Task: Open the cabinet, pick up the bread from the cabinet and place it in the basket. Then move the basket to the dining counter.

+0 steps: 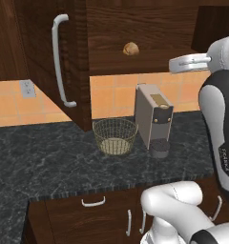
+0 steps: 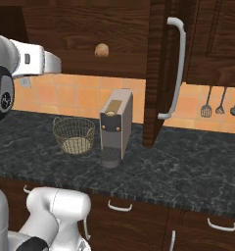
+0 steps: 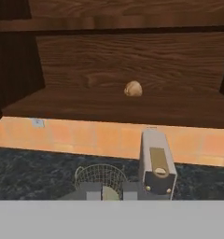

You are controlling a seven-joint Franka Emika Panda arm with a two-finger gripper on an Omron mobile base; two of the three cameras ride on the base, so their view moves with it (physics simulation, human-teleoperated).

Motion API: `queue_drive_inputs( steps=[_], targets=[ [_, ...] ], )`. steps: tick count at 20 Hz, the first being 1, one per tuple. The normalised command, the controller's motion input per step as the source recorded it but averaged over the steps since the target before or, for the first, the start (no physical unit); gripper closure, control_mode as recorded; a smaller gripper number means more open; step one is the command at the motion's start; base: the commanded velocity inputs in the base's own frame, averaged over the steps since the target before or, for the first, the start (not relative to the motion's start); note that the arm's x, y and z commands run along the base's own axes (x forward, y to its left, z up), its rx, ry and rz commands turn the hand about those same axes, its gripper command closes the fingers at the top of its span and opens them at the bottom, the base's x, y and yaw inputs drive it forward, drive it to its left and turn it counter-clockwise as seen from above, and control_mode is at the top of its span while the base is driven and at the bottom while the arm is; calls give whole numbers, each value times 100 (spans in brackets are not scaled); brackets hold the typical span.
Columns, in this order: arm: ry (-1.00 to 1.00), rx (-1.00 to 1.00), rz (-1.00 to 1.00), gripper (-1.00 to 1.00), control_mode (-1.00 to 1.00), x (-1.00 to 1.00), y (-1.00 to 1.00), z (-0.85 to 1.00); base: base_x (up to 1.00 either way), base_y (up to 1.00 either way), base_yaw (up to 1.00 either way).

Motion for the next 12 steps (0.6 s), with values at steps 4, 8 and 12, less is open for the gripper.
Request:
queue_drive_inputs(
  steps=[4, 8, 12],
  targets=[
    [-2, 2, -7, -100, -100, 83, -20, -2, 0, 0, 0],
    [0, 0, -12, -100, -100, 74, -22, -5, 0, 0, 0],
    [1, 6, -3, -100, -100, 63, -2, -16, 0, 0, 0]
  ],
)
